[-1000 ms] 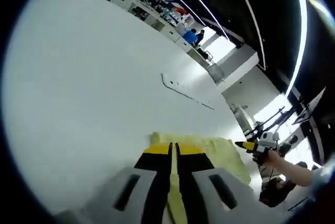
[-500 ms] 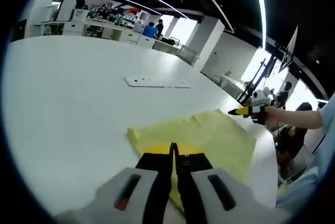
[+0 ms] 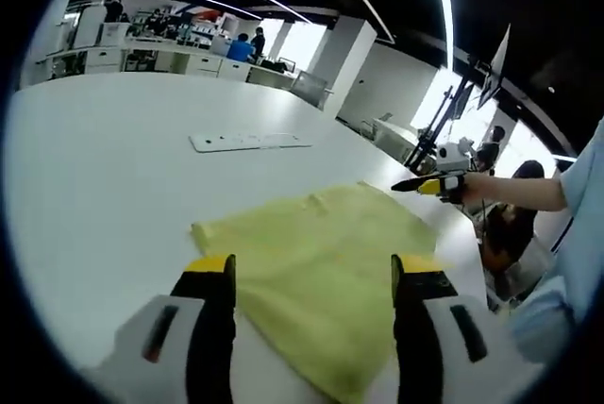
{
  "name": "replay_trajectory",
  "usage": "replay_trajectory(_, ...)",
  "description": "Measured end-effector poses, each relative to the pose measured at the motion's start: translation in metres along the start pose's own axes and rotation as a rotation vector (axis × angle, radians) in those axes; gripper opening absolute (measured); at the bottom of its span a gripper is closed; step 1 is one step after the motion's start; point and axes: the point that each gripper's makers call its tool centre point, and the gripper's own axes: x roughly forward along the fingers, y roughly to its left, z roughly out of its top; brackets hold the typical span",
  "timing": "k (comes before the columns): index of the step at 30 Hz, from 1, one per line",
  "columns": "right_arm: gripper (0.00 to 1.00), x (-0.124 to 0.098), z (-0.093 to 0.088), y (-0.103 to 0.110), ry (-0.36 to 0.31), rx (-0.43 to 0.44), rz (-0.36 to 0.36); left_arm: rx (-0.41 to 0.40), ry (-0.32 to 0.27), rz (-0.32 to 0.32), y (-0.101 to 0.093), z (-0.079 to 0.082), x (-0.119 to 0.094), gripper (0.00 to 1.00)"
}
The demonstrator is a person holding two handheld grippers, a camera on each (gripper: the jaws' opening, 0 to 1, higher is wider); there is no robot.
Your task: Fold the garment on the visible template until the final outline fits inside the template.
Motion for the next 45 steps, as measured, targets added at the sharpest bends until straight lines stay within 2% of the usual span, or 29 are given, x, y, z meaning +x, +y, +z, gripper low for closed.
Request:
replay_trajectory(6, 0.92, -0.01, -0.008, 0.005, 0.026, -0.073, -0.002, 0.016, 0.007, -0.032, -0.012, -0.005, -0.009, 0.85)
replay_trajectory(9, 1.0, -0.015, -0.012, 0.008, 0.04, -0.114, -0.001, 0.026, 0.026, -0.038, -0.016, -0.011, -0.014, 0.88)
replay_trajectory(12, 1.0, -0.02, -0.017, 0.011, 0.055, -0.146, 0.01, 0.019, 0.029, -0.048, -0.019, -0.017, -0.019, 0.91)
replay_trajectory(17, 1.0, -0.029, -0.037, 0.015, 0.114, -0.21, 0.013, 0.018, 0.051, -0.054, -0.026, -0.027, -0.026, 0.94)
replay_trajectory(23, 0.99, -0.041, -0.05, 0.02, 0.118, -0.199, 0.026, 0.007, 0.092, -0.05, -0.029, -0.043, -0.032, 0.94)
replay_trajectory(30, 0.93, -0.052, -0.065, 0.026, 0.114, -0.179, 0.034, -0.018, 0.104, -0.05, -0.032, -0.058, -0.041, 0.89)
replay_trajectory(34, 0.79, -0.057, -0.071, 0.032, 0.109, -0.167, 0.048, -0.022, 0.119, -0.054, -0.035, -0.066, -0.046, 0.83)
replay_trajectory(38, 0.72, -0.06, -0.078, 0.037, 0.108, -0.168, 0.057, -0.032, 0.134, -0.062, -0.041, -0.074, -0.052, 0.77)
replay_trajectory(41, 0.63, -0.062, -0.085, 0.039, 0.116, -0.166, 0.066, -0.04, 0.146, -0.071, -0.046, -0.08, -0.055, 0.71)
replay_trajectory(45, 0.54, -0.064, -0.091, 0.042, 0.112, -0.155, 0.076, -0.057, 0.16, -0.049, -0.041, -0.089, -0.06, 0.65)
